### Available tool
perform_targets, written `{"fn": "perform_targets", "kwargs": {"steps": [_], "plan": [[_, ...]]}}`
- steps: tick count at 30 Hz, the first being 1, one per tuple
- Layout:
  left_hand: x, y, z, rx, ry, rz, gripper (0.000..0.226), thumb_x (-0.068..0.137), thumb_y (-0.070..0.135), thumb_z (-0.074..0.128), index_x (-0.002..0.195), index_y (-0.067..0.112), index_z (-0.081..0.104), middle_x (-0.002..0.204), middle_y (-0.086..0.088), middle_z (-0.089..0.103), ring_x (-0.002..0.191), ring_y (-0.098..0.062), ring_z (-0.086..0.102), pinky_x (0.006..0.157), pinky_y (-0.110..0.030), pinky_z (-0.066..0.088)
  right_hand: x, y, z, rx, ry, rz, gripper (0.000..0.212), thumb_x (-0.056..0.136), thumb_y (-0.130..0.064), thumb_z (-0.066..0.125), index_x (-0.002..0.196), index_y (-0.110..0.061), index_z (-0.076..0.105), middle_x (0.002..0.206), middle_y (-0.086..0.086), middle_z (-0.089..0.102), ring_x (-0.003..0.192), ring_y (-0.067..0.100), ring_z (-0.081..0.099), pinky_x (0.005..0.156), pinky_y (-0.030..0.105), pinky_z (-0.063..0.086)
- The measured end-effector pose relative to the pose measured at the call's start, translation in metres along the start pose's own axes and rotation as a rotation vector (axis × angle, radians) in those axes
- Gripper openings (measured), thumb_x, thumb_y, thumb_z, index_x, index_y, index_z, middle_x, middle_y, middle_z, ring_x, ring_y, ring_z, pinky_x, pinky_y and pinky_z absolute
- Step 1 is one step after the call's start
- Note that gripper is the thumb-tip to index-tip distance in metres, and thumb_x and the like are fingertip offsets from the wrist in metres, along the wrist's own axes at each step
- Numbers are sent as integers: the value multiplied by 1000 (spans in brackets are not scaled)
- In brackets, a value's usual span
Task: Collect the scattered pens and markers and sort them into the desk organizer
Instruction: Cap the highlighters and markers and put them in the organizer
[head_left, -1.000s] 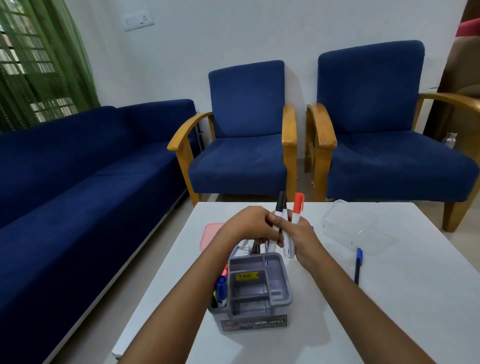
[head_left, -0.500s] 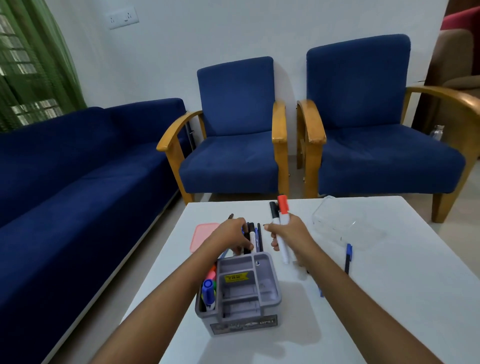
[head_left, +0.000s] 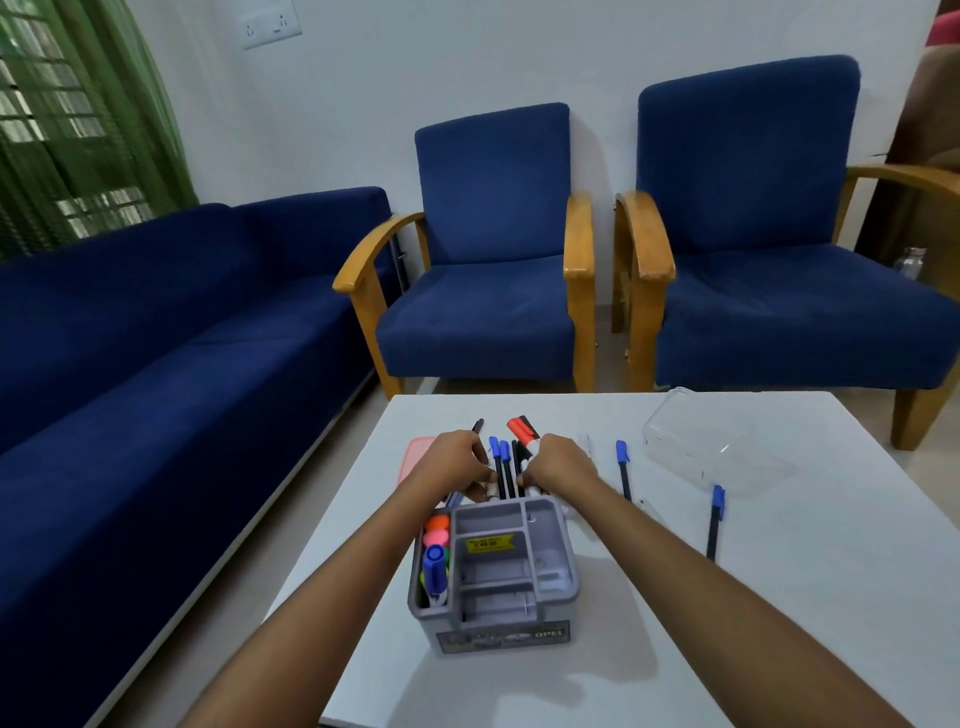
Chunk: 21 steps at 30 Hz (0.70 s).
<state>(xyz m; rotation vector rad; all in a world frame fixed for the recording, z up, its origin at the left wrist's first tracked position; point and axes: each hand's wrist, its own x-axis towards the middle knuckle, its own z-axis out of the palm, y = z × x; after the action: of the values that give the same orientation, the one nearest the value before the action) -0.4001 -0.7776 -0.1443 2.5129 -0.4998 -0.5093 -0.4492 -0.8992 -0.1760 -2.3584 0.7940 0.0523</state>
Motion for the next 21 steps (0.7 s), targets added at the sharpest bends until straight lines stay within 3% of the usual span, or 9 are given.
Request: {"fn": "perform_targets", "kwargs": {"steps": [2,8,10,14,16,19,21], "plan": [[1,0,3,-35,33,12,15,88,16,66,98,9,58,89,-10,72,61,-12,67,67,-22,56,-2,3,-3,-36,-7,5,39,86,-24,66,121,-9,52,99,8,57,83,19,53,68,26,41],[-8,-6,-3,-275,123,63,6,91,12,59,92,5,59,72,-7,64,59,-16,66,68,-28,59,-14,11,-5,-246,49,-55,35,88,-26,61,119,-10,56,115,10,63,102,24,61,70,27,44],[-13,-11,-8,-354,169,79,7,91,9,58,92,3,61,72,-10,65,59,-19,66,70,-34,60,-17,10,-6,-273,37,-53,35,87,-26,62,118,-10,57,115,9,63,102,23,61,73,28,45],[-24,-22,-17,-444,272,114,11,93,9,54,93,4,63,79,-12,66,63,-19,64,61,-27,57,-25,11,-8,-344,16,-72,36,86,-27,64,117,-11,56,115,9,63,103,22,61,76,27,46],[-29,-30,-19,-541,336,111,13,93,7,51,93,3,64,80,-12,66,64,-21,62,65,-31,56,-28,11,-8,-369,3,-89,35,86,-28,64,116,-11,57,113,9,63,99,21,61,76,26,46],[-32,-46,-18,-647,434,76,16,94,8,51,95,1,65,82,-15,66,65,-23,61,62,-30,55,-30,16,-12,-282,-1,-82,33,84,-33,65,106,-11,55,96,8,58,84,17,55,69,24,44],[-35,-58,-16,-710,453,61,17,94,8,51,97,-1,65,82,-15,66,65,-22,60,58,-26,51,-34,20,-22,-60,28,-49,33,82,-32,67,104,-10,55,90,6,56,75,15,54,62,23,43]]}}
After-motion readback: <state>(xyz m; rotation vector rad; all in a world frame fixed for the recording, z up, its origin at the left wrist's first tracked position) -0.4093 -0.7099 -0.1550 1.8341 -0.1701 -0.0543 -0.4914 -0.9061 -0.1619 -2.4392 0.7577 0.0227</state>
